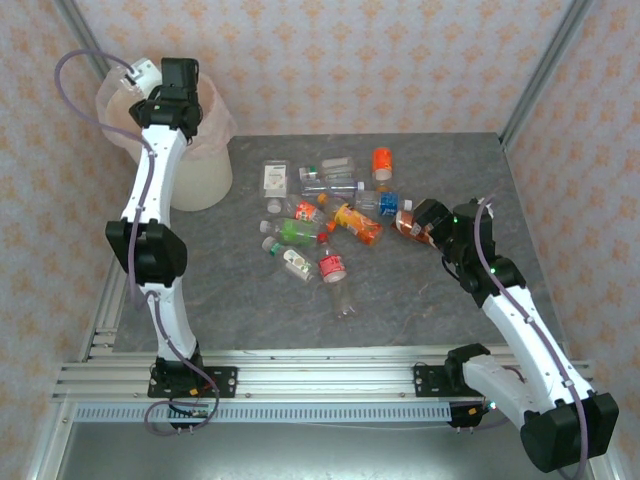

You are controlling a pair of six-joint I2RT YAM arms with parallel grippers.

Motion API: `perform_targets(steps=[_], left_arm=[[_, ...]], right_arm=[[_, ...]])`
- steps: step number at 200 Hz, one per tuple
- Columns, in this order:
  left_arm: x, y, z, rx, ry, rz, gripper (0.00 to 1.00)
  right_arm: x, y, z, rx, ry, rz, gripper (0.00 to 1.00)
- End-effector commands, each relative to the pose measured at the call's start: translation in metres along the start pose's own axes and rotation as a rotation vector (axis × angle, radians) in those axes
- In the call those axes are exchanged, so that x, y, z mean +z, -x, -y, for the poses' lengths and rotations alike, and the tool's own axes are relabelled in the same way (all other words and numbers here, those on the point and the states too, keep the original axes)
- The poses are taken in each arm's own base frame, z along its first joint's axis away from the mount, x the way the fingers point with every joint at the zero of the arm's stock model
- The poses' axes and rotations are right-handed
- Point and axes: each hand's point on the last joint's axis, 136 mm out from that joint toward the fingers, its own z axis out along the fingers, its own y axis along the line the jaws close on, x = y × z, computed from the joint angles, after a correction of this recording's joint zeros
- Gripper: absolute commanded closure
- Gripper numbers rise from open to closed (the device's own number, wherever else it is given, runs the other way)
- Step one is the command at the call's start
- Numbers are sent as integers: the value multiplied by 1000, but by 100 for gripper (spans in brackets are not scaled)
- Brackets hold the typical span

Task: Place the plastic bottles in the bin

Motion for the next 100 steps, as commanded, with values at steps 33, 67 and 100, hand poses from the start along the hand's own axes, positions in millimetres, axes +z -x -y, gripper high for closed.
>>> perform_targets(steps=[33, 67, 100], left_arm=[[26, -2, -19, -49, 69, -51, 46], [40, -7, -31, -83, 129, -61, 46], [47, -13, -43, -105, 175, -72, 44]], right_arm=[[-1, -3, 2, 40, -2, -18, 1], [-3, -8, 8, 24, -25, -36, 1], [-3, -10, 13, 13, -47, -40, 1]])
